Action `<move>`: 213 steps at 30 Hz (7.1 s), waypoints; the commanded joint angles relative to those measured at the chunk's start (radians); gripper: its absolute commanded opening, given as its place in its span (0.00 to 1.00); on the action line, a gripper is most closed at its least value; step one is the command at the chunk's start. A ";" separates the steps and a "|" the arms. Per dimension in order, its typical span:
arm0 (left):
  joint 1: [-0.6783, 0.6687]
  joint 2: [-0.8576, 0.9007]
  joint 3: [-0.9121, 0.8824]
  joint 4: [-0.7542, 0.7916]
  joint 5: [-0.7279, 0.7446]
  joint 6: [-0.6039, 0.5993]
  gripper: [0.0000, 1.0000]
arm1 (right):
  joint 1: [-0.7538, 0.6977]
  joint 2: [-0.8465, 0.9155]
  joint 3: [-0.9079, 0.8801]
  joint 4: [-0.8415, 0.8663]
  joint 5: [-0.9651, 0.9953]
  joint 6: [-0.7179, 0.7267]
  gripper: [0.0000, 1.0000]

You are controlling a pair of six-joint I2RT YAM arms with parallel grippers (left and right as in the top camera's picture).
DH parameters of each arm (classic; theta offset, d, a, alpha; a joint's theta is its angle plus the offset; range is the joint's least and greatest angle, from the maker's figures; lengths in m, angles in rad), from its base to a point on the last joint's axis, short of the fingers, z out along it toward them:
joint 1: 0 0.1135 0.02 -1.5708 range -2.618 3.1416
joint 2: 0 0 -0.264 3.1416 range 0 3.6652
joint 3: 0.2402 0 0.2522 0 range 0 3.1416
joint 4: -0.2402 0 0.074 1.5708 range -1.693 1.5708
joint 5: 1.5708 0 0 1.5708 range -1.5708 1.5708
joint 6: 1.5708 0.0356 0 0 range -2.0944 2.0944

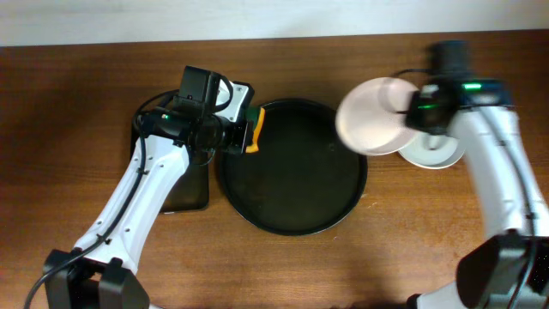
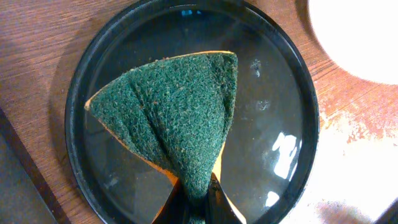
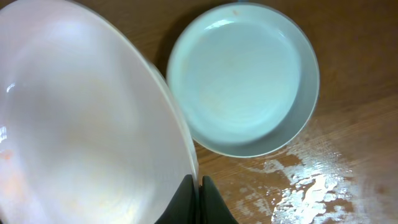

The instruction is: Clean dirty plates on tray and stack at the side

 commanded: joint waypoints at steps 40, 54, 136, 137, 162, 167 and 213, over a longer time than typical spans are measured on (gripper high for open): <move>0.356 0.110 -0.078 -0.042 -0.254 0.006 0.04 | 0.337 0.228 0.016 -0.058 -0.381 -0.276 0.98; 0.356 0.099 0.074 -0.114 -0.298 0.005 0.99 | 0.250 0.172 0.106 -0.047 -0.332 -0.276 0.99; 0.354 -0.021 0.073 -0.116 -0.298 0.005 0.99 | 0.190 -1.681 -1.555 0.979 -0.186 -0.456 0.99; 0.354 -0.066 0.071 -0.116 -0.298 0.005 0.99 | 0.190 -1.681 -1.555 0.979 -0.186 -0.456 0.99; 0.353 -1.442 -1.147 0.973 -0.187 -0.003 0.99 | 0.190 -1.681 -1.555 0.979 -0.186 -0.456 0.99; 0.353 -1.526 -1.241 0.982 -0.192 -0.002 0.99 | 0.190 -1.681 -1.555 0.979 -0.186 -0.456 0.99; 0.353 -1.640 -1.407 0.734 -0.275 0.009 0.99 | 0.190 -1.681 -1.555 0.979 -0.186 -0.456 0.99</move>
